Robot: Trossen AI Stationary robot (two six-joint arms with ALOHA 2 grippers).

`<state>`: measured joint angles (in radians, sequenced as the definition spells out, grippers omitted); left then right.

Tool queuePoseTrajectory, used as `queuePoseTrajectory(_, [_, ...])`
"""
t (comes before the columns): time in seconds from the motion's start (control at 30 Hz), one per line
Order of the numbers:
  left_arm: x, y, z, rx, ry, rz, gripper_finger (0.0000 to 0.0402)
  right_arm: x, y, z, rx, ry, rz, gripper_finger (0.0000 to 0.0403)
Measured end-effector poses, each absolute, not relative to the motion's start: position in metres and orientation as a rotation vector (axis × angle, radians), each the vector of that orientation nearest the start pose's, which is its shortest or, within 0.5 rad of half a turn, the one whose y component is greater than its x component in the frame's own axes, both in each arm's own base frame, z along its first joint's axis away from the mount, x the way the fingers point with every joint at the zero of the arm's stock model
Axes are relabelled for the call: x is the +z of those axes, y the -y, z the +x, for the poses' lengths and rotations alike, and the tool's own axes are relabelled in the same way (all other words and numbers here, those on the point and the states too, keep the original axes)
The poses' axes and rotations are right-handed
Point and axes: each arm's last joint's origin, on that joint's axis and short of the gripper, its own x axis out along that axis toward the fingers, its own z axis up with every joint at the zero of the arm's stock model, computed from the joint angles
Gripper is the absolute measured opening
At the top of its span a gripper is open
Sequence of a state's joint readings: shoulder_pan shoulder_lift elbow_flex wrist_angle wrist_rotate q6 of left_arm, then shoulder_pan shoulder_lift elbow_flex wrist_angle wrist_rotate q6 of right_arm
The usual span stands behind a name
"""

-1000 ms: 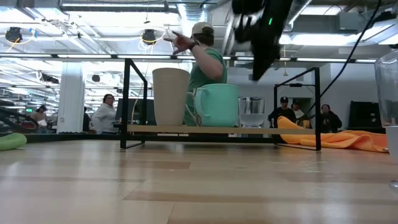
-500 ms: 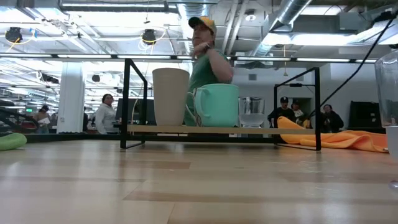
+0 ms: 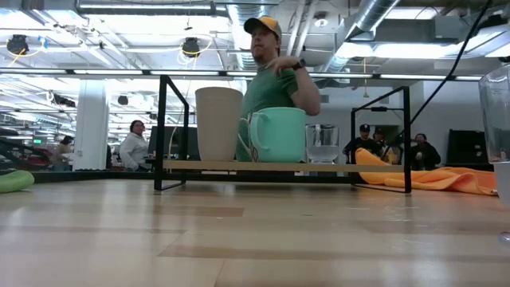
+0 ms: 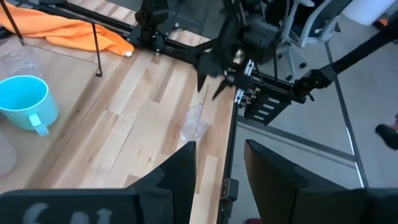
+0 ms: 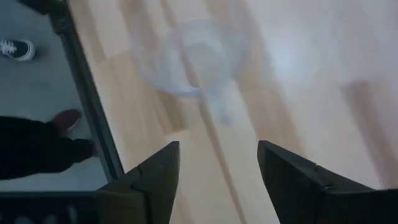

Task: Stack small to large cups/mugs on shelf
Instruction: Put the transparent mug on the shelf

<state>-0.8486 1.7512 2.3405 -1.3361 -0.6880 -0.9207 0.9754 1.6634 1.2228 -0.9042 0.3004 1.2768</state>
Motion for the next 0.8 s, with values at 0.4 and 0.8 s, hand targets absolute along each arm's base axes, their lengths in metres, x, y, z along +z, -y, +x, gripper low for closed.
queuePoseTrajectory(0.4, [0.488, 0.218, 0.213, 0.098, -0.545, -0.407, 0.0126, 0.186, -0.262, 0.213, -0.134, -1.201, 0.186, 0.0223])
queuePoseTrajectory(0.8, [0.489, 0.222, 0.210, 0.083, -0.539, -0.425, 0.0126, 0.188, -0.263, 0.220, -0.064, -1.221, 0.234, 0.0025])
